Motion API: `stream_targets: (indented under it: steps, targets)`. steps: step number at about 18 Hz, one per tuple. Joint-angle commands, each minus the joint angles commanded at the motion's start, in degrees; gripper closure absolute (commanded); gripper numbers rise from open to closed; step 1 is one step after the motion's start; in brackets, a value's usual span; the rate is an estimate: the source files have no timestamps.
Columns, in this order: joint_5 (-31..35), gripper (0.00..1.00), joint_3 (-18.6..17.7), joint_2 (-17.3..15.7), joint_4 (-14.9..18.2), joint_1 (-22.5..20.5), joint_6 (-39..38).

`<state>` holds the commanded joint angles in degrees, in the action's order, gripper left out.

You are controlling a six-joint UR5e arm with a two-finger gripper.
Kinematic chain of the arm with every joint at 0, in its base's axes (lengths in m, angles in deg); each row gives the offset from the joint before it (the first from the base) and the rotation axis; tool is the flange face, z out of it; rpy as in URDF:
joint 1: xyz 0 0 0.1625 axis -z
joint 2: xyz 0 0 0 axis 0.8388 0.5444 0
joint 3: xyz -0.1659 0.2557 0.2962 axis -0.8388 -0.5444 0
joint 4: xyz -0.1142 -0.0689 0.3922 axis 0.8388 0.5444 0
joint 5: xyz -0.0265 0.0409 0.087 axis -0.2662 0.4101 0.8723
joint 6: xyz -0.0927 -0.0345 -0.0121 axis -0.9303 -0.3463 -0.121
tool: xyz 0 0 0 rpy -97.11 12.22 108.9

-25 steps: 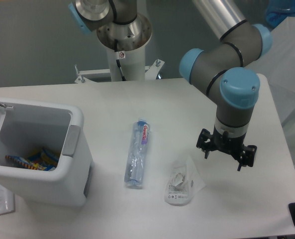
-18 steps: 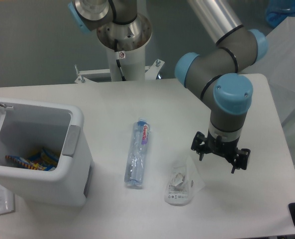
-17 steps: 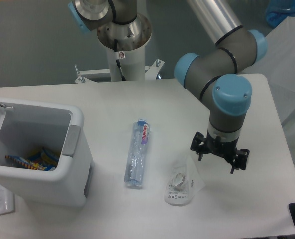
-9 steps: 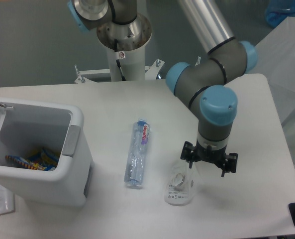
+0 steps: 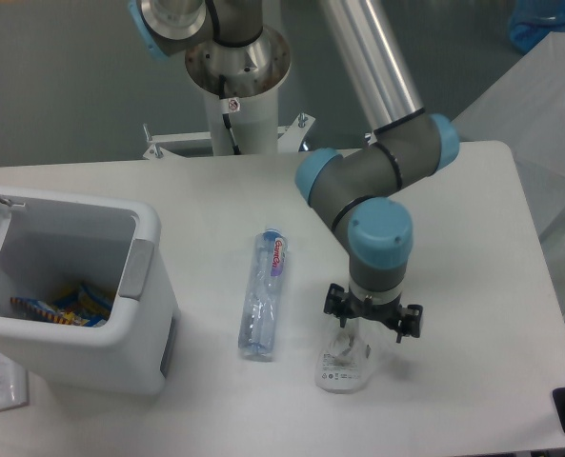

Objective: Place the trash in the trash can
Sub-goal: 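Lower the open gripper over the crumpled clear plastic bag, then close the gripper on the plastic bag and lift it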

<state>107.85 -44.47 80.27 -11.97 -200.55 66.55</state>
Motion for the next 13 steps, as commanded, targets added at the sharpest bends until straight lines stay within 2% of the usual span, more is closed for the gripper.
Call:
stream_targets:
  steps: [2, 3, 4, 5, 6, 13]
  targets:
    - [-0.26, 0.22, 0.88, 0.00, 0.17, 0.00, 0.88]
    - [-0.44, 0.42, 1.15, 0.00, 0.26, 0.00, 1.15]
    - [-0.44, 0.73, 1.32, 0.00, 0.35, 0.00, 1.06]
    - [-0.53, 0.93, 1.32, -0.09, 0.35, 0.00, 1.06]
    - [-0.61, 1.00, 1.32, -0.26, 0.35, 0.00, 0.97]
    - [-0.61, 1.00, 2.38, -0.52, 0.35, 0.00, 0.62]
